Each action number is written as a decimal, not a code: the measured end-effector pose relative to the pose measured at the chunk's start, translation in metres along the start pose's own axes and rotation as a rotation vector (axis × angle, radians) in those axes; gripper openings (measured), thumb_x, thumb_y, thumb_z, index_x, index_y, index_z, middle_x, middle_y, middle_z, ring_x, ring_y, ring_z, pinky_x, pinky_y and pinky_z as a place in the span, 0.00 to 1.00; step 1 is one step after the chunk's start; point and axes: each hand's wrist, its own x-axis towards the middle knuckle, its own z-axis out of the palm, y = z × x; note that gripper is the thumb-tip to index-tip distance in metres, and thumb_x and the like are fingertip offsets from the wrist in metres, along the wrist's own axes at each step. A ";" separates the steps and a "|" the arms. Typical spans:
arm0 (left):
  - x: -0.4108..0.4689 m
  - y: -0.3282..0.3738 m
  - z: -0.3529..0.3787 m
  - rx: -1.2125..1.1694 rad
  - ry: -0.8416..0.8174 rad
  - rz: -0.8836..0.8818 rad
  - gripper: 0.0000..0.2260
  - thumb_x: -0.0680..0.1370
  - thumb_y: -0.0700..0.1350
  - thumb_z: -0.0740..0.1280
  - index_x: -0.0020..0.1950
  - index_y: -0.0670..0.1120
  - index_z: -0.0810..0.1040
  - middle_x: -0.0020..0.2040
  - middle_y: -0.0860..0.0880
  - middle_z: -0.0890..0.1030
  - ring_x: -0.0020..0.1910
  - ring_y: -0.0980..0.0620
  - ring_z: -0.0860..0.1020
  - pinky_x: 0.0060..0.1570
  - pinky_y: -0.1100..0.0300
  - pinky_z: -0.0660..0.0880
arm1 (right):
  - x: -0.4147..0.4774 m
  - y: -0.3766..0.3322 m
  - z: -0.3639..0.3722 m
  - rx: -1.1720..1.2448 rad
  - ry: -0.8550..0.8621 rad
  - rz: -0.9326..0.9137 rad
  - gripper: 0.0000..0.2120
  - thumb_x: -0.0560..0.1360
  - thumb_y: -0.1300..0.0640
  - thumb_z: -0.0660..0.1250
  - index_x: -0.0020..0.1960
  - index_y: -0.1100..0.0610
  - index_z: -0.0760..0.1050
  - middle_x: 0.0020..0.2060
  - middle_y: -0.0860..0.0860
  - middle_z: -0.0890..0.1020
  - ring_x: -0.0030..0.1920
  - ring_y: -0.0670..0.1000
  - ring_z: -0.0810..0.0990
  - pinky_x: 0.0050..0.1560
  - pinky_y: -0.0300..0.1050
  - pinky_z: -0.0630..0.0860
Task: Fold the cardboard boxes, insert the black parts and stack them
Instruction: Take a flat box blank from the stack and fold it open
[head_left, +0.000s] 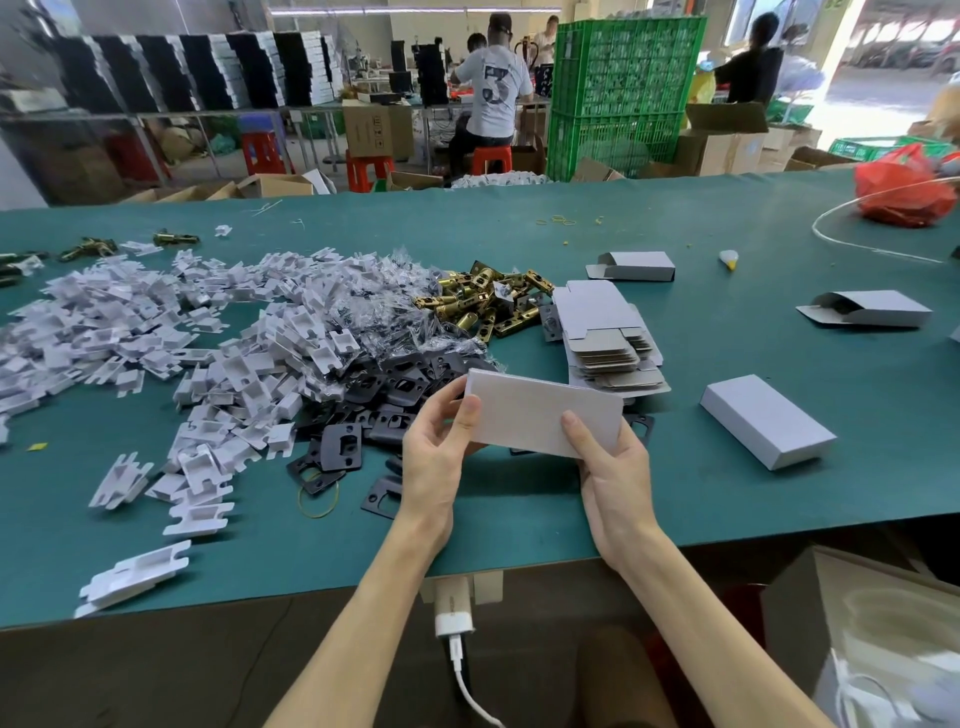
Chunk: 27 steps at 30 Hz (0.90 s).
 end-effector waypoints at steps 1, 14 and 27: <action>0.000 0.000 0.000 0.003 0.001 -0.002 0.17 0.78 0.54 0.71 0.67 0.53 0.81 0.59 0.49 0.86 0.60 0.50 0.83 0.52 0.60 0.81 | 0.000 0.000 0.000 -0.006 0.002 -0.005 0.20 0.70 0.51 0.76 0.61 0.52 0.79 0.54 0.52 0.85 0.56 0.50 0.83 0.56 0.43 0.80; 0.003 -0.003 -0.002 -0.072 0.080 -0.061 0.18 0.79 0.56 0.69 0.67 0.52 0.82 0.59 0.49 0.86 0.55 0.51 0.84 0.51 0.57 0.83 | -0.001 0.000 -0.001 0.024 -0.056 -0.003 0.23 0.71 0.51 0.77 0.64 0.53 0.77 0.56 0.53 0.85 0.58 0.51 0.83 0.57 0.45 0.81; 0.006 -0.008 -0.005 -0.075 0.159 -0.087 0.12 0.83 0.48 0.68 0.65 0.49 0.83 0.57 0.50 0.87 0.55 0.54 0.83 0.52 0.52 0.84 | 0.002 0.000 -0.006 0.084 -0.078 0.107 0.19 0.70 0.54 0.76 0.58 0.60 0.80 0.51 0.55 0.87 0.51 0.50 0.85 0.47 0.40 0.82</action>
